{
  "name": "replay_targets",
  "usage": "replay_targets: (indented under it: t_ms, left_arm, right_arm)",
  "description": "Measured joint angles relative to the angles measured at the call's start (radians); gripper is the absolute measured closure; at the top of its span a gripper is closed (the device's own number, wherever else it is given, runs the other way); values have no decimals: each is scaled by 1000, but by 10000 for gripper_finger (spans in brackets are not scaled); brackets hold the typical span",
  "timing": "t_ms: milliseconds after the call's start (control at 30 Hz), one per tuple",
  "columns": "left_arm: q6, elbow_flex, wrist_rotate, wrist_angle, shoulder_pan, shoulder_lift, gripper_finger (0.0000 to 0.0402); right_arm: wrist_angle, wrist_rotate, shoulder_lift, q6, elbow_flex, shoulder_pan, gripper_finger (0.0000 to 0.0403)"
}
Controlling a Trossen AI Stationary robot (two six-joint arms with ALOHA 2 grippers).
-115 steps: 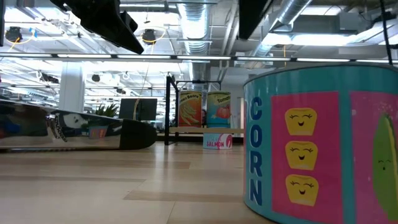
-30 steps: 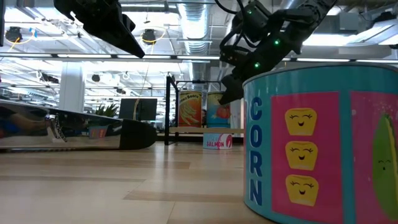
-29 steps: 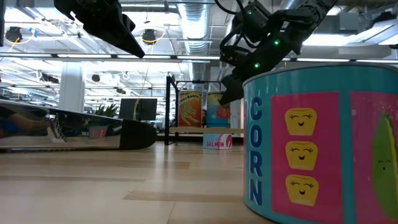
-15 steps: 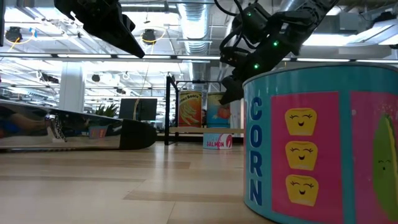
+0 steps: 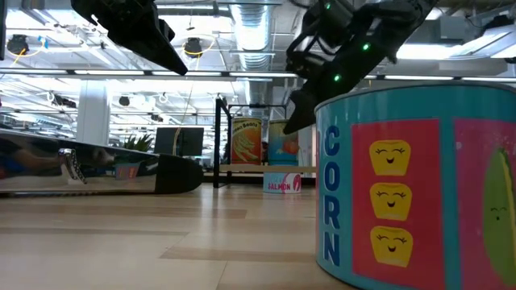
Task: Pick and place cans onto a shelf
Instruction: Put the canned black beans on the shelf
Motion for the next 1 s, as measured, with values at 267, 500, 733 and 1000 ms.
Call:
replay_targets:
  t_ms: [267,500,733,1000]
  left_arm:
    - [-1,0,0,-1,0,0,363]
    - [-2,0,0,0,0,0,363]
    - [-3,0,0,4,0,0,363]
    - [-3,0,0,7,0,0,363]
  right_arm:
    - [-253,0,-127,244,61,206,338]
    - [-300,-3,-211,345,68,419,338]
    - [-390,-3,-218,523,68,576,338]
    - [-407,1,-180,711,70,639,338]
